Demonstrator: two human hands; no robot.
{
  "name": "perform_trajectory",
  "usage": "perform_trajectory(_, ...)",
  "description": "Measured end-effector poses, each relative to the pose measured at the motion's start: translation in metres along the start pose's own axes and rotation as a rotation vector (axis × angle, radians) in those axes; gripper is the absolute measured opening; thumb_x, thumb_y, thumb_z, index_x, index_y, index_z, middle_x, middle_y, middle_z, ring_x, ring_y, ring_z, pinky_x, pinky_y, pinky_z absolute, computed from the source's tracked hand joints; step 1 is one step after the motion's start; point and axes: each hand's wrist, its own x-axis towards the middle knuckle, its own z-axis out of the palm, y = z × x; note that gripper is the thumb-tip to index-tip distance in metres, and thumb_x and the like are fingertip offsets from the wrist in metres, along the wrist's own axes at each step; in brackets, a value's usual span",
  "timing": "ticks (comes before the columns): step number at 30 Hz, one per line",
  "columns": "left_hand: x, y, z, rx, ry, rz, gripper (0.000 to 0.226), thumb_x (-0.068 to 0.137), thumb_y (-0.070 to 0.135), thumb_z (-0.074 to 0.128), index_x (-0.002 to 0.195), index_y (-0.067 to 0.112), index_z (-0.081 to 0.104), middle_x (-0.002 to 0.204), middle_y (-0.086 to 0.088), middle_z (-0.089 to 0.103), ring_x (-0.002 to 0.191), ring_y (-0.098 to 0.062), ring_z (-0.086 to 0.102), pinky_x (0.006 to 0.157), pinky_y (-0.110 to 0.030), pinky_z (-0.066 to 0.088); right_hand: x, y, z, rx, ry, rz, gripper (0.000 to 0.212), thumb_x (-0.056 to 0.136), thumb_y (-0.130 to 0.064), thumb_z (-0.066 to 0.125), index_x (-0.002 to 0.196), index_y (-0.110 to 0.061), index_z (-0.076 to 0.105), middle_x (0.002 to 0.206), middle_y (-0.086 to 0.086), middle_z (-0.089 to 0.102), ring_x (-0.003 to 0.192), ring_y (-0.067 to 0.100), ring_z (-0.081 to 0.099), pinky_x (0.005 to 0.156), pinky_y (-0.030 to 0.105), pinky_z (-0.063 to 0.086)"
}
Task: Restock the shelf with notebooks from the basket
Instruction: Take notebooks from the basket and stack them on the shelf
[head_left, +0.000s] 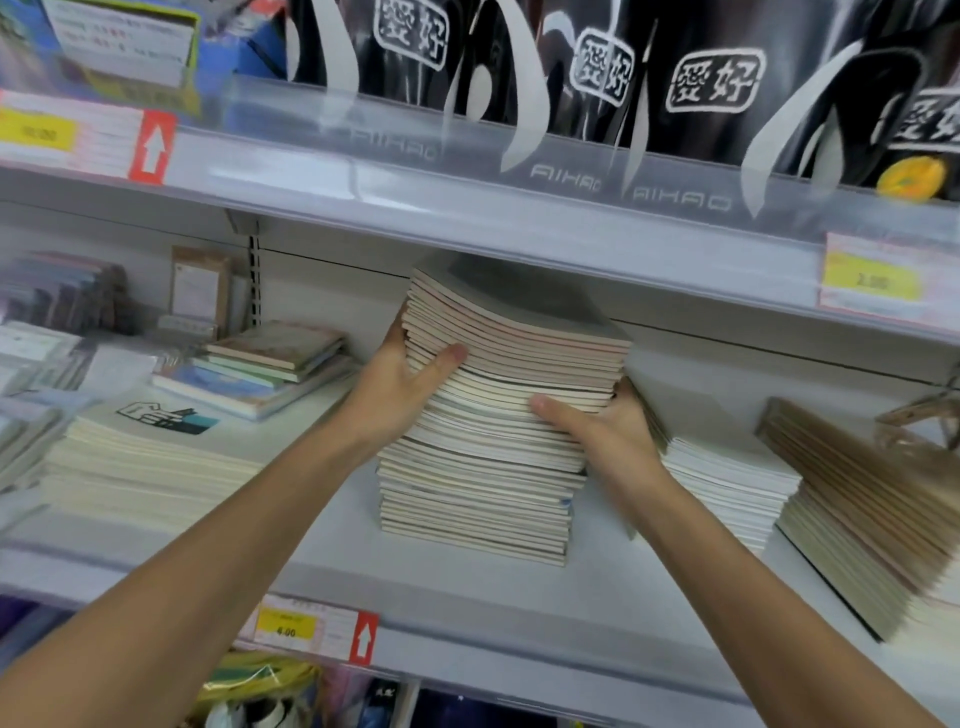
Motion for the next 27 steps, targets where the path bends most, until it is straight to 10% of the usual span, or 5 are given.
perform_trajectory(8, -0.009, 0.001, -0.002, -0.010, 0.031, -0.083, 0.043, 0.089, 0.037, 0.062, 0.128, 0.033, 0.045, 0.109, 0.030, 0.057, 0.099, 0.017, 0.052, 0.082, -0.002, 0.039, -0.008, 0.010, -0.019, -0.146, -0.165, -0.029, 0.075, 0.071, -0.028, 0.082, 0.134, -0.029, 0.041, 0.117, -0.020, 0.061, 0.102, -0.010, 0.059, 0.086, 0.009, 0.046)
perform_trajectory(12, -0.037, -0.032, -0.005, -0.016, 0.002, -0.286, 0.053, 0.083, 0.036, 0.069, 0.132, 0.031, 0.049, 0.120, 0.014, 0.063, 0.111, -0.005, 0.058, 0.100, -0.030, 0.046, -0.031, 0.043, -0.012, -0.200, -0.220, 0.015, 0.091, 0.069, -0.034, 0.084, 0.143, -0.031, 0.030, 0.125, -0.025, 0.055, 0.111, -0.011, 0.053, 0.093, 0.014, 0.043)
perform_trajectory(15, -0.055, -0.047, 0.000, -0.003, -0.043, -0.298, 0.036, 0.079, 0.022, 0.075, 0.107, 0.034, 0.057, 0.106, 0.015, 0.067, 0.098, 0.002, 0.064, 0.088, -0.022, 0.050, -0.040, 0.063, -0.004, -0.173, -0.174, -0.008, 0.079, 0.076, -0.026, 0.081, 0.141, -0.026, 0.036, 0.119, -0.026, 0.058, 0.106, -0.014, 0.056, 0.087, 0.009, 0.047)
perform_trajectory(27, -0.051, -0.063, 0.009, -0.036, 0.062, -0.168, 0.063, 0.064, 0.022, 0.084, 0.121, 0.021, 0.058, 0.108, 0.011, 0.070, 0.099, 0.002, 0.065, 0.079, -0.008, 0.049, -0.040, 0.082, 0.013, -0.167, -0.033, -0.096, 0.067, 0.078, -0.025, 0.079, 0.134, -0.027, 0.042, 0.115, -0.026, 0.060, 0.104, -0.015, 0.056, 0.083, -0.001, 0.040)
